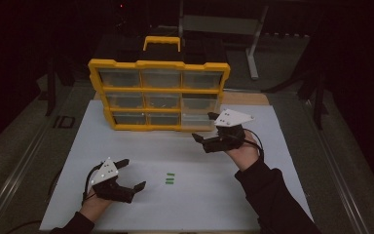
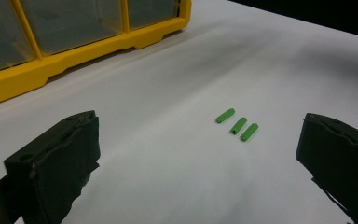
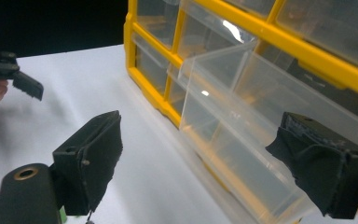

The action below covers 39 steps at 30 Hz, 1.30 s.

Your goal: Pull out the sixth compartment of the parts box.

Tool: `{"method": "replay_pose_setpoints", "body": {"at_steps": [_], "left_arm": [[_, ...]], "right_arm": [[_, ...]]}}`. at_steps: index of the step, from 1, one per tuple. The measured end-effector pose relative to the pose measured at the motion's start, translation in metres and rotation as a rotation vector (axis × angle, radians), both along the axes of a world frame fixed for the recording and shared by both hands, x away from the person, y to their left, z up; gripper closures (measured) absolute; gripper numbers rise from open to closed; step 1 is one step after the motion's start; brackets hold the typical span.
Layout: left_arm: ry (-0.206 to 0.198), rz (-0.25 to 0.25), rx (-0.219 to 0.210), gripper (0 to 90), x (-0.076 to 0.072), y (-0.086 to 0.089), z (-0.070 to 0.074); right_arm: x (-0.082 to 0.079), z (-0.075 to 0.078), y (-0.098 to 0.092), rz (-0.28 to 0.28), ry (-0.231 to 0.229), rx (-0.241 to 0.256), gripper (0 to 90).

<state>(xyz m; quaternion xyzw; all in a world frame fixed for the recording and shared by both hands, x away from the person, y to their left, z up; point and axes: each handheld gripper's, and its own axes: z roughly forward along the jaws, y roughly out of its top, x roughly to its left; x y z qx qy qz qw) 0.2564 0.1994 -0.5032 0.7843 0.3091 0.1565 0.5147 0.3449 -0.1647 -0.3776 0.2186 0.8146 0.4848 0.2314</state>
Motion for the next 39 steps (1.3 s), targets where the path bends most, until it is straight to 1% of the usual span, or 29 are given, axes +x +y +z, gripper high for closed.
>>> {"method": "replay_pose_setpoints", "body": {"at_steps": [2,7,11,12,15,19,20,22,27,31,34,36,39], "left_arm": [[0.0,0.004,-0.004,0.0,0.0,0.0,0.0],[-0.005,-0.004,-0.005,0.0,-0.001,0.0,0.001],[-0.007,0.002,-0.008,0.0,-0.001,0.0,0.001],[-0.007,0.002,-0.008,0.0,-0.001,0.0,0.001],[-0.004,0.0,-0.012,0.0,-0.001,0.001,0.001],[-0.007,-0.014,-0.012,0.0,-0.002,-0.001,0.002],[-0.007,-0.018,-0.013,0.0,-0.002,-0.001,0.002],[-0.006,-0.019,-0.015,0.0,-0.002,-0.001,0.002],[-0.007,-0.025,-0.024,0.0,-0.002,-0.001,0.002],[-0.006,-0.027,-0.028,0.0,-0.002,-0.001,0.002],[-0.003,-0.03,-0.033,0.0,-0.002,0.0,0.002],[-0.003,-0.035,-0.038,0.0,-0.002,0.0,0.002],[-0.001,-0.046,-0.041,0.0,-0.002,-0.001,0.001]], "right_arm": [[-0.007,-0.006,-0.005,0.0,0.004,-0.002,14.2],[-0.016,-0.017,-0.012,-0.002,0.018,0.005,14.1],[-0.024,-0.027,-0.019,-0.007,0.028,0.016,14.1],[-0.024,-0.027,-0.019,-0.007,0.028,0.016,14.1],[-0.031,-0.036,-0.025,-0.01,0.035,0.022,14.1],[-0.035,-0.043,-0.031,-0.019,0.026,0.024,14.1],[-0.038,-0.047,-0.035,-0.034,0.022,0.028,14.1],[-0.041,-0.051,-0.04,-0.038,0.025,0.039,14.1],[-0.048,-0.062,-0.051,-0.056,0.008,0.056,14.1],[-0.052,-0.068,-0.056,-0.058,0.007,0.058,14.1],[-0.057,-0.075,-0.062,-0.049,-0.003,0.047,14.0],[-0.059,-0.079,-0.064,-0.055,-0.011,0.043,14.0],[-0.062,-0.086,-0.068,-0.043,-0.005,0.041,13.9]]}}
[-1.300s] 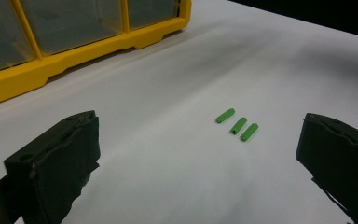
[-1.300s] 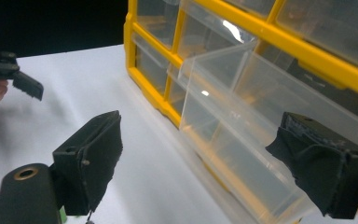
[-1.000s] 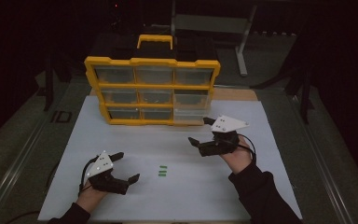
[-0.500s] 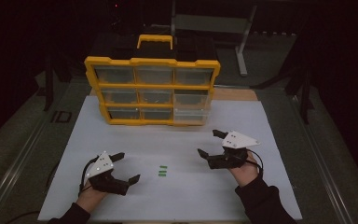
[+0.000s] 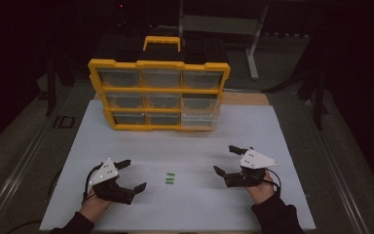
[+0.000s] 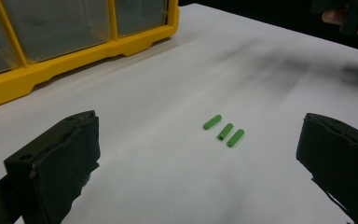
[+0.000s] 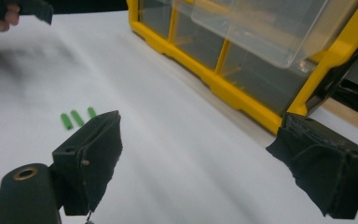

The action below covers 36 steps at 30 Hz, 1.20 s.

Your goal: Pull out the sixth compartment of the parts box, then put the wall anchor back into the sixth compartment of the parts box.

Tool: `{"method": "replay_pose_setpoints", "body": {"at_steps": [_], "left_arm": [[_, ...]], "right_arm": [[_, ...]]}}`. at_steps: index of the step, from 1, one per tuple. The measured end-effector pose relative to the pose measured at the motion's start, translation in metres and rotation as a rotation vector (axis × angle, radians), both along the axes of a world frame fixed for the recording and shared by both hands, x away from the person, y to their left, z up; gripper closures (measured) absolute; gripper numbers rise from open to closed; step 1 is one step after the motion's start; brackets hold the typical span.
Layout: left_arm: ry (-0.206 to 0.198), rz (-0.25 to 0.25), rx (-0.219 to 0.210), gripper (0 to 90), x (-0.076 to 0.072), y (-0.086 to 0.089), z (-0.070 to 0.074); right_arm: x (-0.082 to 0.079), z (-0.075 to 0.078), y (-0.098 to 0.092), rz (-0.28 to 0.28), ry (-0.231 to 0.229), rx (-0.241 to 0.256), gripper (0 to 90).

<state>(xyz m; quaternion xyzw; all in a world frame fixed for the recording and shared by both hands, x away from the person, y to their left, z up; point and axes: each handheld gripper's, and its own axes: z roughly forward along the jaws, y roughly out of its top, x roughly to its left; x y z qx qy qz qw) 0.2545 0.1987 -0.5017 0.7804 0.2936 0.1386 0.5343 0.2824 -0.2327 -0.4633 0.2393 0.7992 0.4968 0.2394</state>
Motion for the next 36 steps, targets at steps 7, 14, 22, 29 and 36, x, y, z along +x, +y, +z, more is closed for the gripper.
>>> {"method": "replay_pose_setpoints", "body": {"at_steps": [7,14,22,29,36], "left_arm": [[-0.006,-0.017,-0.005,0.0,-0.001,-0.002,0.001],[-0.004,-0.016,-0.007,0.0,-0.001,-0.003,0.002],[-0.009,-0.014,-0.024,0.0,0.001,-0.001,0.013],[-0.025,-0.036,-0.054,0.0,0.006,0.0,0.036],[-0.042,-0.141,-0.069,0.0,0.017,-0.005,0.051]], "right_arm": [[-0.007,-0.006,-0.004,0.012,0.002,-0.028,13.9],[-0.006,-0.005,-0.009,0.001,0.005,-0.005,13.9],[-0.007,-0.003,-0.011,0.004,0.006,0.008,13.9],[-0.01,-0.003,-0.015,0.007,0.008,0.021,13.8],[-0.011,0.0,-0.017,0.0,-0.005,0.031,13.9]]}}
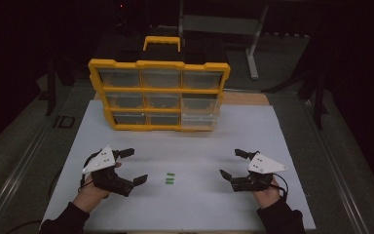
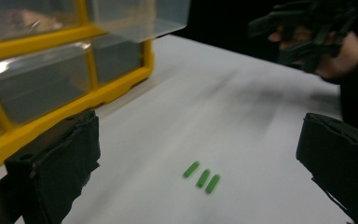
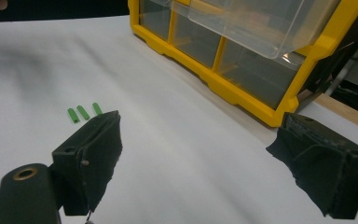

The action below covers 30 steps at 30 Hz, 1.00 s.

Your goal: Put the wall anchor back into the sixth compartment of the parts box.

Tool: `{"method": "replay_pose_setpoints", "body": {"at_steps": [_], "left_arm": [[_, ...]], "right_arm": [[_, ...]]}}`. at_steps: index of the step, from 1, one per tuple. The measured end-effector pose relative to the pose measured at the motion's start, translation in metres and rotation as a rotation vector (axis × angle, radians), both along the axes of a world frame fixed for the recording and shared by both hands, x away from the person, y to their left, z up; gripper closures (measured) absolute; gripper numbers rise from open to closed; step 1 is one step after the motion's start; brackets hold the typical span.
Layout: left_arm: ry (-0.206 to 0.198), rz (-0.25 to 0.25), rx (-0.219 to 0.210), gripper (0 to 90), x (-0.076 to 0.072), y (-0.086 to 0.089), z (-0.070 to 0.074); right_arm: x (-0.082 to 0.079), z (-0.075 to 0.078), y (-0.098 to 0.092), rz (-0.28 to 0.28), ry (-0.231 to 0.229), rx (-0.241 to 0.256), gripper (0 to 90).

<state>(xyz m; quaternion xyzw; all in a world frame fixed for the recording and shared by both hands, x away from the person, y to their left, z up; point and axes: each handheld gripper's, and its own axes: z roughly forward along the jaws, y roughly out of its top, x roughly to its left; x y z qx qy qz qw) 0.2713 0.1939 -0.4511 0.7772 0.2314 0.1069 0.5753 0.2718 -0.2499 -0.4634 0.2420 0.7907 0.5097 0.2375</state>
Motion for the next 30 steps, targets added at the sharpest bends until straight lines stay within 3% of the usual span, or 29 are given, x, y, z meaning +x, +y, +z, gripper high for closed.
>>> {"method": "replay_pose_setpoints", "body": {"at_steps": [7,10,12,17,21,25,30], "left_arm": [[-0.031,-0.047,-0.03,2.6,0.012,-0.005,0.017],[-0.051,-0.063,-0.014,2.6,0.016,-0.008,0.024],[-0.046,-0.063,0.015,2.1,0.019,-0.01,0.029],[0.002,-0.092,0.009,0.0,0.028,-0.016,0.038],[0.022,-0.138,0.001,0.0,0.034,-0.023,0.041],[0.004,-0.174,-0.003,0.0,0.038,-0.03,0.04],[-0.009,-0.206,0.023,0.0,0.042,-0.038,0.037]], "right_arm": [[0.0,0.0,0.0,0.003,0.002,0.005,13.9],[0.0,0.0,0.0,0.003,0.0,0.004,13.9],[0.0,0.001,0.0,0.003,-0.002,0.008,13.9],[0.0,0.002,0.0,0.003,-0.009,0.008,13.9],[0.0,0.002,0.0,0.006,-0.007,0.01,13.9],[0.0,0.002,0.0,0.01,-0.005,0.014,13.9],[0.0,0.002,0.0,0.015,-0.002,0.02,13.9]]}}
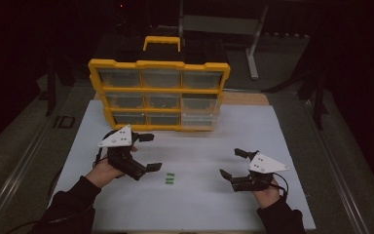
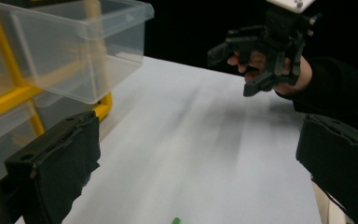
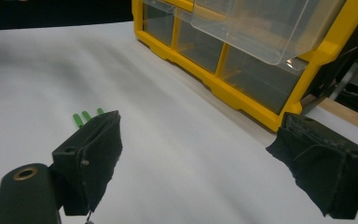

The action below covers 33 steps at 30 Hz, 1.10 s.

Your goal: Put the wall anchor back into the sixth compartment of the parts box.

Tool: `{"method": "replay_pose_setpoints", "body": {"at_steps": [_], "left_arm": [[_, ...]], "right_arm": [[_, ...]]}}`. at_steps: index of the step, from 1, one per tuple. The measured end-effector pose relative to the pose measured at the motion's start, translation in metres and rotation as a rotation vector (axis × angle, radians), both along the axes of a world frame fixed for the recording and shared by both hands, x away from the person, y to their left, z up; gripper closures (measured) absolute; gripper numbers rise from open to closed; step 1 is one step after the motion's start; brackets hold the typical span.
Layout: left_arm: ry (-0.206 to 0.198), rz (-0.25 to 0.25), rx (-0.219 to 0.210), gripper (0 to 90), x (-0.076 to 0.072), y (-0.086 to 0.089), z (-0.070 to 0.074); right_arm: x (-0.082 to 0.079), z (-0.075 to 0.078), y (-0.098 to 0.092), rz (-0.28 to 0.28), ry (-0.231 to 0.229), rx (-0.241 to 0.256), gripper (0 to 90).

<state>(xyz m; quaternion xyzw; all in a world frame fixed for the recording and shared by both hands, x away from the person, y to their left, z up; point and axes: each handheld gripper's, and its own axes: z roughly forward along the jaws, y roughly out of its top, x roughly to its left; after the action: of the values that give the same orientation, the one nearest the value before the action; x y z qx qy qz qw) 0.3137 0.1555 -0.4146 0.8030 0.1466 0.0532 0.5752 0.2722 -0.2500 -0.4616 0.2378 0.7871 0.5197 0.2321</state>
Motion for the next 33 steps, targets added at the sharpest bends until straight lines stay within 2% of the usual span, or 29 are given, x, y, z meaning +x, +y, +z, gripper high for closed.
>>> {"method": "replay_pose_setpoints", "body": {"at_steps": [4,10,13,18,19,22,23,27,33], "left_arm": [[0.008,-0.015,0.025,0.0,0.006,-0.007,-0.005],[0.037,-0.087,0.074,0.1,0.017,-0.017,-0.02],[0.047,-0.099,0.106,1.5,0.021,-0.022,-0.029],[0.061,-0.116,0.127,5.0,0.027,-0.025,-0.038],[0.061,-0.118,0.14,9.4,0.028,-0.026,-0.041],[0.068,-0.13,0.153,13.1,0.03,-0.027,-0.044],[0.065,-0.139,0.175,13.1,0.03,-0.029,-0.049],[0.075,-0.158,0.215,20.4,0.031,-0.033,-0.058],[0.109,-0.165,0.267,31.1,0.034,-0.038,-0.072]], "right_arm": [[0.0,-0.001,0.001,0.005,0.005,0.003,13.9],[0.001,-0.001,0.001,0.006,0.005,0.002,13.9],[0.001,-0.002,0.001,0.008,0.01,0.004,13.9],[0.001,-0.002,0.001,0.012,0.01,0.003,13.9],[0.001,-0.002,0.001,0.014,0.011,0.004,14.0],[0.001,-0.002,0.001,0.014,0.012,0.004,13.9],[0.001,-0.003,0.001,0.013,0.011,0.002,13.9],[0.001,-0.003,0.002,0.016,0.013,0.002,14.0],[0.001,-0.004,0.002,0.021,0.017,-0.002,14.0]]}}
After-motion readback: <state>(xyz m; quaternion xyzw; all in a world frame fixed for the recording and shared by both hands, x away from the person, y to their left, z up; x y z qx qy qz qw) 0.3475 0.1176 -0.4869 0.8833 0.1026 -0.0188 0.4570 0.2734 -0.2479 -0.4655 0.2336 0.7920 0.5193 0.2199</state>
